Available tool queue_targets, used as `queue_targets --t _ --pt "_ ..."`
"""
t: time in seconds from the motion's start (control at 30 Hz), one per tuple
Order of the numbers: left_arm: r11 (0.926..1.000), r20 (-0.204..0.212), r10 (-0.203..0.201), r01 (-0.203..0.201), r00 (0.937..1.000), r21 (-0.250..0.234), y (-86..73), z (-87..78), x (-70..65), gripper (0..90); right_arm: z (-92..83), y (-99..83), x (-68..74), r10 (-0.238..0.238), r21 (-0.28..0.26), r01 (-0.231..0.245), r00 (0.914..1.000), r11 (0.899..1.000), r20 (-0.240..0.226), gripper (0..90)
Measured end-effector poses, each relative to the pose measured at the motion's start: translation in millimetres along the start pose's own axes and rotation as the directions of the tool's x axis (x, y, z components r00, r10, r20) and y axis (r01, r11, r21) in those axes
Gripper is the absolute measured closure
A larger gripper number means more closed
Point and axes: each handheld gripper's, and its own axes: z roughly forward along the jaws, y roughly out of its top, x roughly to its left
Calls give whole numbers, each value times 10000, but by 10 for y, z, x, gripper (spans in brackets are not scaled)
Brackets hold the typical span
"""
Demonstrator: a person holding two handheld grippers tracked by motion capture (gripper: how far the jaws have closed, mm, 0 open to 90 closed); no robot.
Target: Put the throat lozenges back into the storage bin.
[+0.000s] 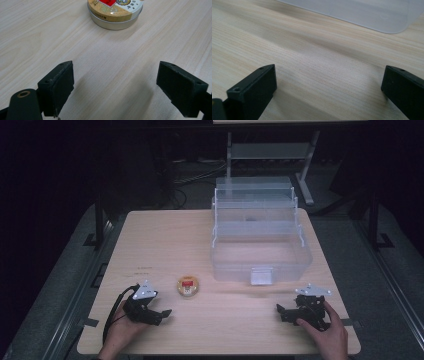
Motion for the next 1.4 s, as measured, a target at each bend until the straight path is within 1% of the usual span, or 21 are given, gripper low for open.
queue_targets --t 0.07,0.23,0.33,0.43,0.53,0.63,0.77,0.93,0.97,1.4 --pt "10000 16 24 -24 10000 61 12 -6 5 138 0 0 0 -4 5 4 10000 10000 -3 0" --pt "9998 99 -115 113 9999 185 43 -13 26 139 0 0 0 0 5 0 10000 10000 -4 0" --pt "9994 141 -101 97 9998 330 59 -15 33 141 0 0 0 1 5 -1 10000 10000 -5 0" --pt "9989 104 -158 153 9998 439 76 -25 41 141 0 0 0 -1 4 1 10000 10000 -5 0" --pt "9990 149 -279 273 9995 353 98 -50 44 140 0 0 0 0 3 0 10000 10000 -3 0" --pt "9988 191 -295 288 9994 387 123 -65 51 140 0 0 0 -1 4 1 10000 10000 -3 0" --pt "9985 275 -267 253 9993 480 156 -69 62 139 0 0 0 -3 4 3 10000 10000 -4 0" --pt "9985 248 -296 284 9993 475 201 -74 63 140 0 0 0 -2 6 2 10000 10000 -2 0" --pt "9985 232 -225 213 9995 506 213 -78 68 140 0 0 -1 -4 4 4 10000 10000 -1 0" --pt "9983 409 -312 291 9987 503 338 -89 109 142 0 0 -1 -6 6 6 10000 10000 -2 0"
